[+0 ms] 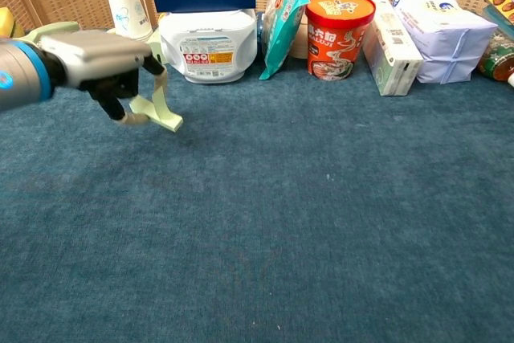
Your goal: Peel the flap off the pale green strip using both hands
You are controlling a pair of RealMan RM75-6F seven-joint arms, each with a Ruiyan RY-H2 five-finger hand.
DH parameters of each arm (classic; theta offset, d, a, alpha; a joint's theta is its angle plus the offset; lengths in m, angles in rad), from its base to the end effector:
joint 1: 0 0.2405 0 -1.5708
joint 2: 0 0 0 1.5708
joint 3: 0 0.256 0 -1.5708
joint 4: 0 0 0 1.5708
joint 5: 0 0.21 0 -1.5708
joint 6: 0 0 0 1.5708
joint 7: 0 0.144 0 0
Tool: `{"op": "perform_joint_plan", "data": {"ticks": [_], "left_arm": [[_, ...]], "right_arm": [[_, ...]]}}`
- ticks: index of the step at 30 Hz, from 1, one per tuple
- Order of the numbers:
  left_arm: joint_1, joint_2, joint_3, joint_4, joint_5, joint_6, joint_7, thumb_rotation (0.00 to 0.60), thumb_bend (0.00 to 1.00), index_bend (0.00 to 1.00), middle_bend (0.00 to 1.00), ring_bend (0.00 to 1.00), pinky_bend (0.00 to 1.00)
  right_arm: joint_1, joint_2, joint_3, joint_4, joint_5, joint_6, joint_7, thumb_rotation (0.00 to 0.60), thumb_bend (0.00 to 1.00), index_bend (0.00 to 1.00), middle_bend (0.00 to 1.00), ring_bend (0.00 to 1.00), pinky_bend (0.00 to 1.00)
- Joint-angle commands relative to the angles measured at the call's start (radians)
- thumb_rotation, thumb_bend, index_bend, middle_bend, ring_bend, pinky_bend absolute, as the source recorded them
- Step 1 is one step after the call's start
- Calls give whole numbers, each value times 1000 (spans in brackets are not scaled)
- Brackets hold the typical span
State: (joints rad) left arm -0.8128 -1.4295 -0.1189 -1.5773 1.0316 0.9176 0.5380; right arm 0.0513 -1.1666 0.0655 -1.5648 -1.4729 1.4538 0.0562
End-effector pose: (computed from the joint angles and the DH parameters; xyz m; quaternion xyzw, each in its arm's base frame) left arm -0.1440 0.3452 0.0032 -0.8002 -0.3020 -0.2967 0.4247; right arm -0.3263 -0.1738 0.1478 0.5687 -0.4253 0.3877 0.5877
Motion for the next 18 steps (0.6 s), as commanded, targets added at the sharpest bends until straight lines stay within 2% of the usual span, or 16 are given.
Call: {"op": "perform_joint_plan", "data": {"ticks": [1,10,18], "left_arm": [[2,52,-9,-50,23,-9,-40,600,370,609,1000,1000,1000],[-9,163,-23,-152,45,-49,-97,600,371,610,1000,1000,1000],[-76,268,-27,-232,12,-162,-96,600,372,610,1000,1000,1000]], "right_arm": [[13,1,1,-9,-20,-7,27,425,214,0,105,55,256],[63,-8,18,-35,-68,-26,91,427,214,0,153,99,289],[163,-51,42,-46,-129,-89,194,427,214,0,209,145,326]]}}
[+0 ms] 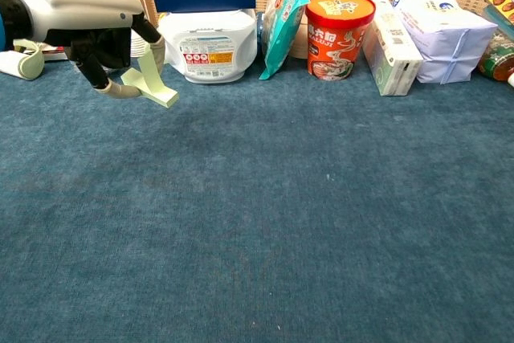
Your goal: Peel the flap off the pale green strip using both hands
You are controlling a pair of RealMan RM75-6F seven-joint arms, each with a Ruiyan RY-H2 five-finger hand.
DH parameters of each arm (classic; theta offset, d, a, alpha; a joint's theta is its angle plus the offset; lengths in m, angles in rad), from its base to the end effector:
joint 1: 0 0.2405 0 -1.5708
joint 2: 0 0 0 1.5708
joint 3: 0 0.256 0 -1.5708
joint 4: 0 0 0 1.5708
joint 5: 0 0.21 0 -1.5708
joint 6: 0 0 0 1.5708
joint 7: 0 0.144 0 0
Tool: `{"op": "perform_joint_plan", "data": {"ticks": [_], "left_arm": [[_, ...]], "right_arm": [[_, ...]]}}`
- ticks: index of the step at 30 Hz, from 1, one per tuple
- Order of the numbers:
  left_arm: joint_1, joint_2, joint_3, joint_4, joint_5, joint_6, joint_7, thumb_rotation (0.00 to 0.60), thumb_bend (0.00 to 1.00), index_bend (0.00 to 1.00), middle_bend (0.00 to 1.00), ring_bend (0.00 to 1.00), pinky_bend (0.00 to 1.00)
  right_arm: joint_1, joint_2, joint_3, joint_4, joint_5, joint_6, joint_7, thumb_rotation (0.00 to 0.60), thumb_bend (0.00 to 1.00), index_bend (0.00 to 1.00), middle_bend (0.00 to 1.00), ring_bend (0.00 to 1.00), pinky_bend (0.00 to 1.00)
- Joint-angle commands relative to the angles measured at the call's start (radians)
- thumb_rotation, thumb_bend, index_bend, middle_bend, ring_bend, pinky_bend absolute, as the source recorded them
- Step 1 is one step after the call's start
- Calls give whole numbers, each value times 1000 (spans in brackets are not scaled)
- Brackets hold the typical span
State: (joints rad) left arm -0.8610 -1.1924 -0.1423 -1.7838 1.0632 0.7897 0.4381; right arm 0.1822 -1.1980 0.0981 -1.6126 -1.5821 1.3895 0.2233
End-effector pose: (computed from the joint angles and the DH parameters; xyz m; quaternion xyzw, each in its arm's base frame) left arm -0.1156 0.3388 0.0509 -0.8264 -0.3025 -0.3002 0.3681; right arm -0.2733 -0.2172 0.1240 0.5879 -0.4429 0.4926 0.4642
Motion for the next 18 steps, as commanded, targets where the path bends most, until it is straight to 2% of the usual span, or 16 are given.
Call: {"op": "perform_joint_plan", "data": {"ticks": [1,12,18], "left_arm": [[-36,39,-5,-32,-25,-43,3,600,372,610,1000,1000,1000],[-111,87,6,-54,-70,-114,-1,600,373,610,1000,1000,1000],[-152,104,6,-58,-101,-150,-15,600,374,610,1000,1000,1000]], "right_arm": [[40,-27,12,3,-21,-29,31,428,214,0,213,149,328],[110,-98,36,28,-17,-53,63,435,214,3,270,195,343],[140,-129,39,44,-21,-65,52,476,214,29,310,236,360]]}}
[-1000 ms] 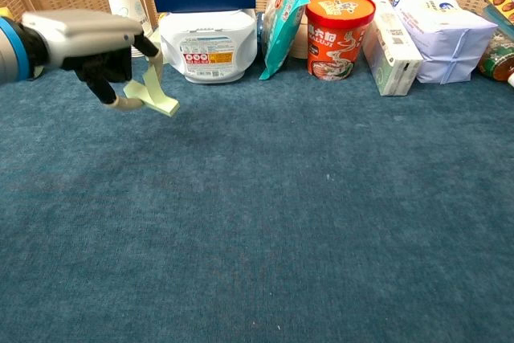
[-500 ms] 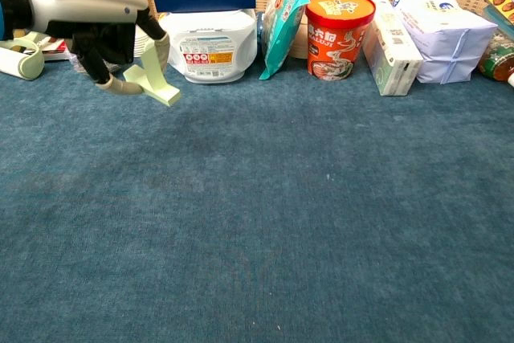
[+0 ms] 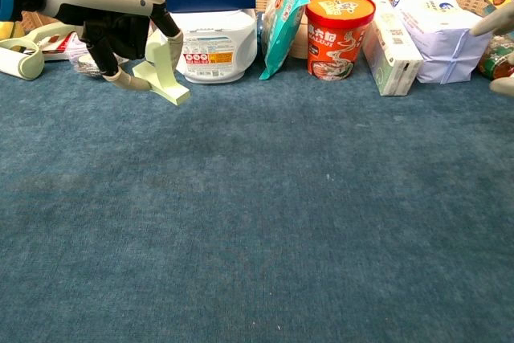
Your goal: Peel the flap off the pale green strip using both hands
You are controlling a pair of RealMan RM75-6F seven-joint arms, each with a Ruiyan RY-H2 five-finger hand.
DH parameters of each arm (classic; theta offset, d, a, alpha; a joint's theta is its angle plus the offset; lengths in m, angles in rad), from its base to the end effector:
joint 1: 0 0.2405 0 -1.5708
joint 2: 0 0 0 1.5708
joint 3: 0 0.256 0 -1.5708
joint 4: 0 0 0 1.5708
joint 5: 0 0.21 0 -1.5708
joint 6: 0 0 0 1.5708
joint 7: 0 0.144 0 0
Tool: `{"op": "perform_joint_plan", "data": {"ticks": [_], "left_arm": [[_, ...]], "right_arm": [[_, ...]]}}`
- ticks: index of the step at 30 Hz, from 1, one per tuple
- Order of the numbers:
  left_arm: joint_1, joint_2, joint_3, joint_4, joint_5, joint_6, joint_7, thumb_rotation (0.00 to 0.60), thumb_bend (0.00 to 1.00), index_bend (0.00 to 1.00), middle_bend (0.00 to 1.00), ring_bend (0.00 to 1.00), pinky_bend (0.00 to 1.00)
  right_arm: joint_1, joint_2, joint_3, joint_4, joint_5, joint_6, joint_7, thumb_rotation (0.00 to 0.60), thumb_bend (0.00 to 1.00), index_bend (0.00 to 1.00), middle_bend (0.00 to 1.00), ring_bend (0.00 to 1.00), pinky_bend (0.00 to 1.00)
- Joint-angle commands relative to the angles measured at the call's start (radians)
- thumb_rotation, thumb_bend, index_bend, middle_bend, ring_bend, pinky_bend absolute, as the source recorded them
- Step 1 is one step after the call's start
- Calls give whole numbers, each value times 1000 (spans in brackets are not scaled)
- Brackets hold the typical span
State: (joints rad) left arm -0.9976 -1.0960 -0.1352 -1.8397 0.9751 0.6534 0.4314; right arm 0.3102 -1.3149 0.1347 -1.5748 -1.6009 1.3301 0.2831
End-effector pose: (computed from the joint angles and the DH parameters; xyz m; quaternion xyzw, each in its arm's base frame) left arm -0.0851 0.3453 0.0614 -0.8581 -0.2896 -0.2662 0.3302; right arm -0.2326 -0.2545 0.0879 0.5967 -0.4460 0.5444 0.3856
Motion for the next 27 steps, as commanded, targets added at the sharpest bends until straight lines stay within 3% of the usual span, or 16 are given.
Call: {"op": "perform_joint_plan", "data": {"ticks": [1,8,13,16,18,23,27], "left_arm": [[-23,11,-2,-2,-17,-20,-10,600,374,610,1000,1000,1000],[-89,22,-3,6,-63,-63,-21,600,375,610,1000,1000,1000],[-130,18,3,14,-103,-83,-30,600,375,611,1000,1000,1000],[-151,13,14,20,-119,-83,-23,600,374,611,1000,1000,1000],[-166,7,22,22,-132,-82,-20,600,375,611,1000,1000,1000],[-194,-4,44,28,-156,-79,-14,600,375,611,1000,1000,1000],[-215,-12,57,36,-171,-76,-10,600,375,611,1000,1000,1000]], "right_arm": [[18,-18,4,8,-3,-7,-11,485,214,40,321,244,363],[64,-78,20,38,4,-23,-40,497,215,141,420,343,400],[82,-114,22,56,6,-20,-29,502,359,237,538,469,468],[90,-134,21,73,-12,-2,-16,501,369,274,605,557,564],[100,-146,20,87,-28,10,-6,499,369,284,663,629,624],[120,-162,19,106,-45,19,13,492,358,311,917,863,754],[136,-167,17,106,-41,6,5,493,308,342,1000,958,786]]}}
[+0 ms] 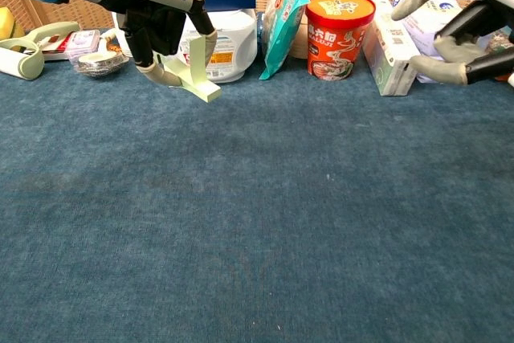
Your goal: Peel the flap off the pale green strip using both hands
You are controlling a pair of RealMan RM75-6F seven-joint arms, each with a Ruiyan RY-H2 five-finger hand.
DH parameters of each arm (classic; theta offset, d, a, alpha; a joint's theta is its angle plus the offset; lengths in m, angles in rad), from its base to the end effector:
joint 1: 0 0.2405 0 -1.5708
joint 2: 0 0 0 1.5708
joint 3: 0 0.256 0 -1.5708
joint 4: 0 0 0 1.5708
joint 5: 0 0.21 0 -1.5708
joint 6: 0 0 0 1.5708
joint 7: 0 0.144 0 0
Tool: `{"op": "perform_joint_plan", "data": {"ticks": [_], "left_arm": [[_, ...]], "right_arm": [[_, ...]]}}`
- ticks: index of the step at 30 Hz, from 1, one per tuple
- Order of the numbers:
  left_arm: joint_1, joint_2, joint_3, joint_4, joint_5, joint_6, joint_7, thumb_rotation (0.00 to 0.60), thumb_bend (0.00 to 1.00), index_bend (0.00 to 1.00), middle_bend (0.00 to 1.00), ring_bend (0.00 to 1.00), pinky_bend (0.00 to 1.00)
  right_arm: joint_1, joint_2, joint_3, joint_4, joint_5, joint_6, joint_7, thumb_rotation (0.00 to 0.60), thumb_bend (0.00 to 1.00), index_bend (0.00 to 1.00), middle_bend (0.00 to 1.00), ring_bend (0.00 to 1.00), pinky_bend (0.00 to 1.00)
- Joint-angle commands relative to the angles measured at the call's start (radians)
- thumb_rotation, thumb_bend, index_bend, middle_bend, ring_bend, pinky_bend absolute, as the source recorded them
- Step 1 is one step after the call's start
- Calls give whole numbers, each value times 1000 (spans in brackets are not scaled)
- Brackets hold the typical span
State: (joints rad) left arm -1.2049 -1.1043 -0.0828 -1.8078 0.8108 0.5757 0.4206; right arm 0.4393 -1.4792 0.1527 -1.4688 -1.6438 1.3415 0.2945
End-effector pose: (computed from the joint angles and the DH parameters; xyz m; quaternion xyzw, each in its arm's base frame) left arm -0.0479 0.3606 0.0510 -0.8749 -0.2904 -0.2403 0.3041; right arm -0.1874 -0.2816 0.0477 0.6121 -0.4108 0.5928 0.3242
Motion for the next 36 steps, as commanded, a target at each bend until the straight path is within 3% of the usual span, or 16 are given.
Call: {"op": "perform_joint_plan", "data": {"ticks": [1,12,36], "left_arm": [[-15,-5,7,7,-11,2,0,600,375,611,1000,1000,1000],[-80,-10,24,11,-56,0,7,600,375,611,1000,1000,1000],[-179,-57,68,27,-133,16,16,600,375,611,1000,1000,1000]], "right_arm": [[11,-5,-2,-2,4,-10,-9,492,303,362,1000,972,790],[39,-48,3,-2,24,-21,-58,497,301,508,1000,1000,826],[102,-99,36,-38,45,-28,-128,498,301,475,1000,1000,826]]}}
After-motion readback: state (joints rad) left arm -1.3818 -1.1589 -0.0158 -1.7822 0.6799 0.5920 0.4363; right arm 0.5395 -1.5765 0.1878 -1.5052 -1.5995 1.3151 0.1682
